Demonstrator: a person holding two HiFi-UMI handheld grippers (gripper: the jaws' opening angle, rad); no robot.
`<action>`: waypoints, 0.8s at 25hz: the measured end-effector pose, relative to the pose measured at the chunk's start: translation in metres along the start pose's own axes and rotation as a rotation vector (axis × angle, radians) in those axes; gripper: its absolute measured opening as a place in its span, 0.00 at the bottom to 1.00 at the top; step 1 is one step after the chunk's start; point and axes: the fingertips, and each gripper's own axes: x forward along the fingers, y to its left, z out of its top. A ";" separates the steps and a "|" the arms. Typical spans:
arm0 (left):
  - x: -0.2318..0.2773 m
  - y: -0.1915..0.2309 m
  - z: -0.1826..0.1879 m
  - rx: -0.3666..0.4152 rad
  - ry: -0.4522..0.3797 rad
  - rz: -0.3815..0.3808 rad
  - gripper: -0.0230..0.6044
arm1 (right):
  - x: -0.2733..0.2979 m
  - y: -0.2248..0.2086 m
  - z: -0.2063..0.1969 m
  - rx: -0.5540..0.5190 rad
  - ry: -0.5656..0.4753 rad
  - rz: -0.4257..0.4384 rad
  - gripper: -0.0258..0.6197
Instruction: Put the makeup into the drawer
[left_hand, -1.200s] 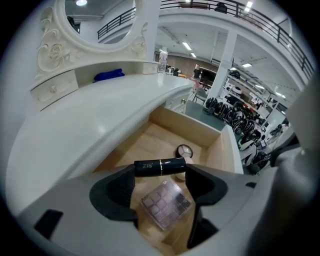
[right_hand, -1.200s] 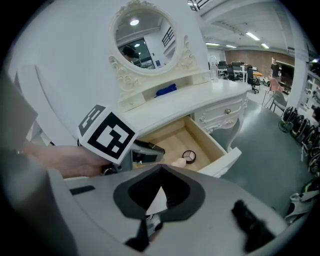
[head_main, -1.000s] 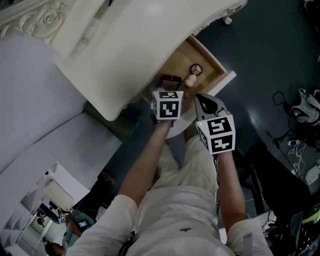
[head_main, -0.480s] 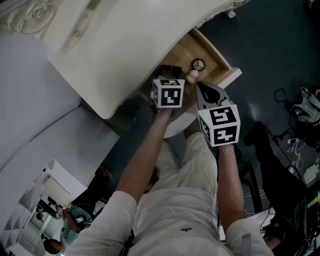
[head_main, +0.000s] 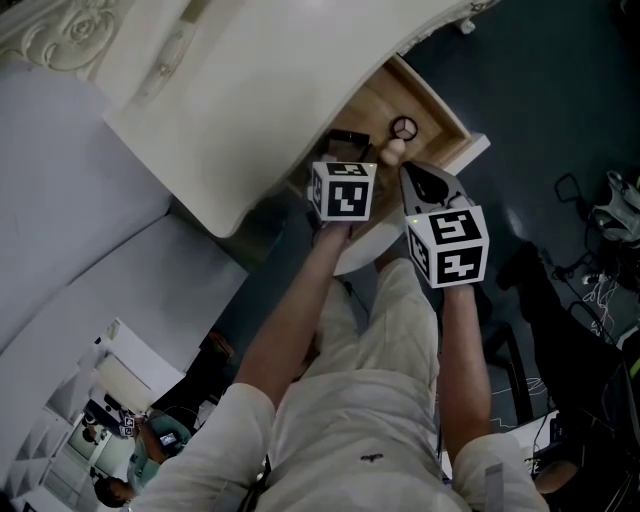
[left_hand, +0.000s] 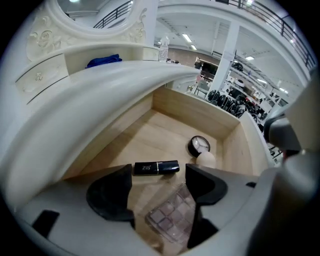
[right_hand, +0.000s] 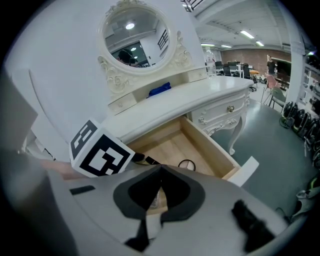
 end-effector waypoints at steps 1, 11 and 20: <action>-0.003 -0.001 0.000 -0.004 -0.005 -0.007 0.55 | -0.001 0.001 0.000 0.004 0.000 -0.001 0.06; -0.073 -0.023 0.011 -0.003 -0.084 -0.100 0.55 | -0.029 0.011 -0.002 0.026 0.013 -0.013 0.06; -0.180 -0.019 0.024 0.057 -0.158 -0.174 0.50 | -0.095 0.044 0.022 0.041 -0.051 -0.031 0.06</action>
